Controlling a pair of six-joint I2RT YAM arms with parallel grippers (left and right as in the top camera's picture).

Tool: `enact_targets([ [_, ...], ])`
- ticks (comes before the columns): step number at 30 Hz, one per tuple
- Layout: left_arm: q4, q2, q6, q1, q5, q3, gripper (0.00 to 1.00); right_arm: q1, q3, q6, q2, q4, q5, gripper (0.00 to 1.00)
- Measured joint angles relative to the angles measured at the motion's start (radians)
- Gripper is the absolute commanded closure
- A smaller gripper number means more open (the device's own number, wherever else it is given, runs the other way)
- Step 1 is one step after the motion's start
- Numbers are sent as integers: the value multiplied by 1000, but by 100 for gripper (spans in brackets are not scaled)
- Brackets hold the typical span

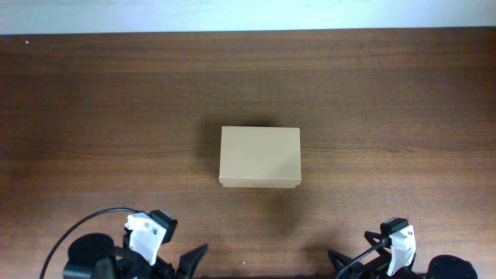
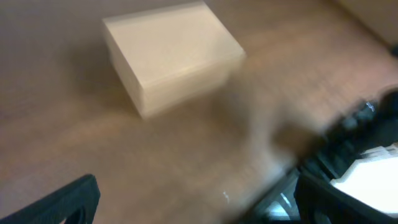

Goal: Pack container

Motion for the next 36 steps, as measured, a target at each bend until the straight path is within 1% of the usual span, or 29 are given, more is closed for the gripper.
enact_targets([
  [3, 198, -34, 31, 18, -34, -46, 0, 0, 0, 3, 0, -1, -3, 1],
  [6, 381, -47, 96, 18, -66, -176, 0, 0, -1, 4, 0, -1, -3, 1],
  [7, 460, -53, 111, 19, -92, -245, 0, 0, -1, 3, 0, -1, -3, 1],
  [11, 664, -98, 126, 19, -138, -438, 0, 0, -1, 3, 0, -2, -3, 1],
  [13, 708, -119, 130, 19, -143, -503, 0, 0, -1, 3, 0, -3, -4, 1],
  [14, 725, -143, 133, 19, -147, -550, 0, 0, -1, 3, 0, -2, -6, 1],
  [20, 732, -272, 132, 19, -151, -665, 0, 0, -1, 4, 0, -3, -6, 1],
  [23, 734, -323, 111, 19, -151, -718, 0, 0, -1, 3, 0, -2, -6, 1],
  [36, 735, -325, 98, 19, -154, -719, 0, 0, -2, 3, 0, -2, -6, 1],
])
